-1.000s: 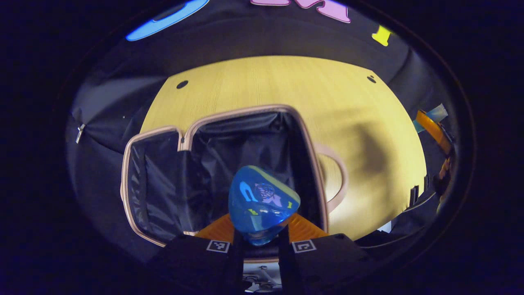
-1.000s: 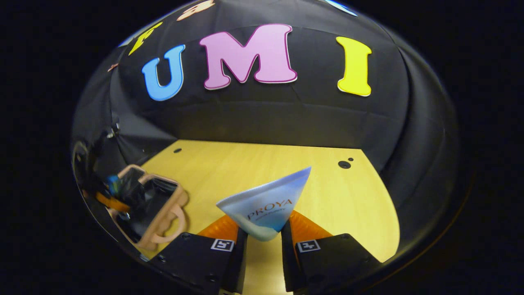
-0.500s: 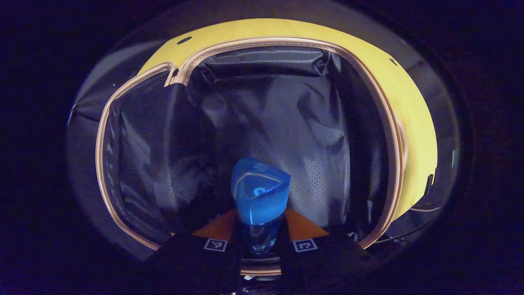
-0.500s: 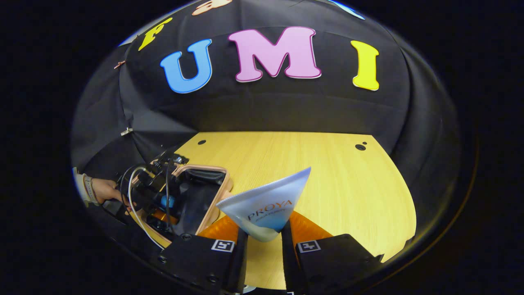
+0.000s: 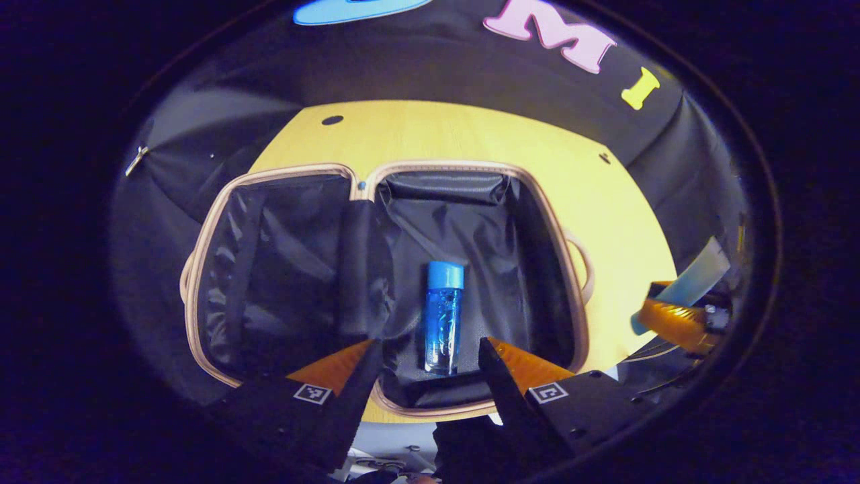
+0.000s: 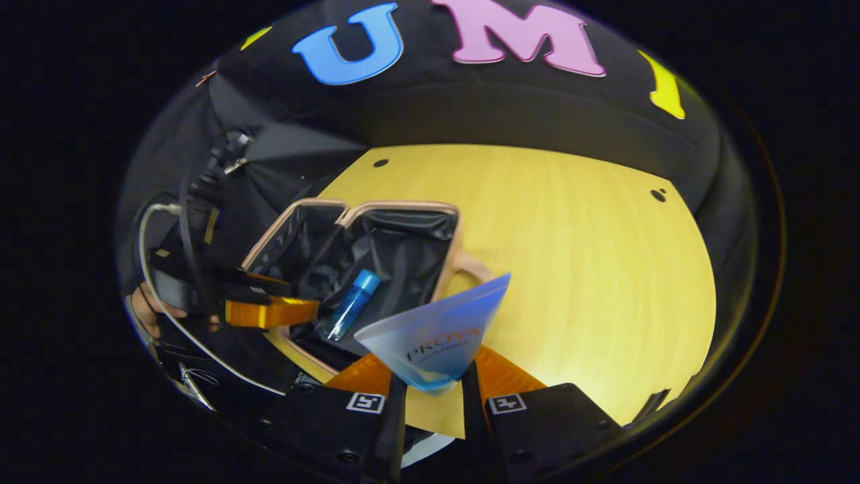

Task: First open the suitcase, pack the skin care products into it, and then close the suitcase.

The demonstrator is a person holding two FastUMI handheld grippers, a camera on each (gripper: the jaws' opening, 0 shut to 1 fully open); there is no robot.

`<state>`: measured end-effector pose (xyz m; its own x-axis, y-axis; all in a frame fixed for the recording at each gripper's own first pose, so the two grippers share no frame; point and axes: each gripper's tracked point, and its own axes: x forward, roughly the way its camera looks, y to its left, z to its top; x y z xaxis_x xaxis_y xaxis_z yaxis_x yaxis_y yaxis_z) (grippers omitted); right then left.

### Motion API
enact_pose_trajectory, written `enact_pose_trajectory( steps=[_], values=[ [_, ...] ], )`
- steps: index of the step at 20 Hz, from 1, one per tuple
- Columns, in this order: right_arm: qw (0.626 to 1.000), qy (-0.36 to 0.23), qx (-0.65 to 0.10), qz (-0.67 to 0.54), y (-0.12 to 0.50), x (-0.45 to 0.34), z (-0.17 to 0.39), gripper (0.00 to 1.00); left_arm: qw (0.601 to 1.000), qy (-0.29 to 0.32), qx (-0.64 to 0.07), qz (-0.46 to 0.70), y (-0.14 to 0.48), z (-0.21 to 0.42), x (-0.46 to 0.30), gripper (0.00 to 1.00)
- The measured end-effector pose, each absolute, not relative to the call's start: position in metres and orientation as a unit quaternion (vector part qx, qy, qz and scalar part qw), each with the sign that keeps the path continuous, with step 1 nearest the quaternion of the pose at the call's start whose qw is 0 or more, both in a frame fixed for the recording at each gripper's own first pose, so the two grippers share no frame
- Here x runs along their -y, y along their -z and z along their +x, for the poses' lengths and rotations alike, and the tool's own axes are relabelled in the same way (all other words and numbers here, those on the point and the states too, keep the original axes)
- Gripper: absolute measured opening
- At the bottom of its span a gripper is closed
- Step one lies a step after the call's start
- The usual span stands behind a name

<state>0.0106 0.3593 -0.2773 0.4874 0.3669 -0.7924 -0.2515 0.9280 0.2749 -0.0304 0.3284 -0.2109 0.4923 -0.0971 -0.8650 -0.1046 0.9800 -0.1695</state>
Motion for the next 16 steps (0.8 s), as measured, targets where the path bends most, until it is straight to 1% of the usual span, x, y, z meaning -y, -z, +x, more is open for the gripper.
enact_pose_trajectory(
  steps=[2,4,6,9,11,12,14,15,16],
  values=[
    [0.84,-0.184,-0.506,0.062,0.287,-0.385,0.01,0.41,0.865,-0.018,-0.487,-0.121,0.197,-0.048,-0.363,0.91],
    [0.818,-0.168,-0.546,0.066,0.308,-0.408,0.018,0.4,0.867,-0.058,-0.481,-0.119,0.205,-0.066,-0.413,0.91],
    [0.79,-0.137,-0.598,0.024,0.345,-0.412,0.023,0.41,0.853,-0.113,-0.492,-0.131,0.218,-0.1,-0.465,0.93],
    [0.734,-0.099,-0.67,0.043,0.368,-0.423,0.016,0.41,0.836,-0.162,-0.498,-0.166,0.225,-0.139,-0.513,0.93],
    [0.71,-0.096,-0.695,0.06,0.38,-0.435,0.007,0.41,0.823,-0.196,-0.5,-0.185,0.228,-0.168,-0.54,0.93],
    [0.696,-0.083,-0.71,0.063,0.391,-0.436,0.0,0.41,0.818,-0.208,-0.5,-0.195,0.23,-0.175,-0.549,0.93],
    [0.673,-0.063,-0.731,0.091,0.402,-0.439,-0.011,0.41,0.809,-0.224,-0.499,-0.215,0.236,-0.178,-0.559,0.93],
    [0.67,-0.055,-0.733,0.103,0.404,-0.441,-0.012,0.39,0.806,-0.229,-0.498,-0.222,0.236,-0.178,-0.568,0.93],
    [0.673,-0.055,-0.729,0.11,0.404,-0.441,-0.011,0.45,0.804,-0.235,-0.497,-0.227,0.237,-0.178,-0.58,0.93]
  ],
)
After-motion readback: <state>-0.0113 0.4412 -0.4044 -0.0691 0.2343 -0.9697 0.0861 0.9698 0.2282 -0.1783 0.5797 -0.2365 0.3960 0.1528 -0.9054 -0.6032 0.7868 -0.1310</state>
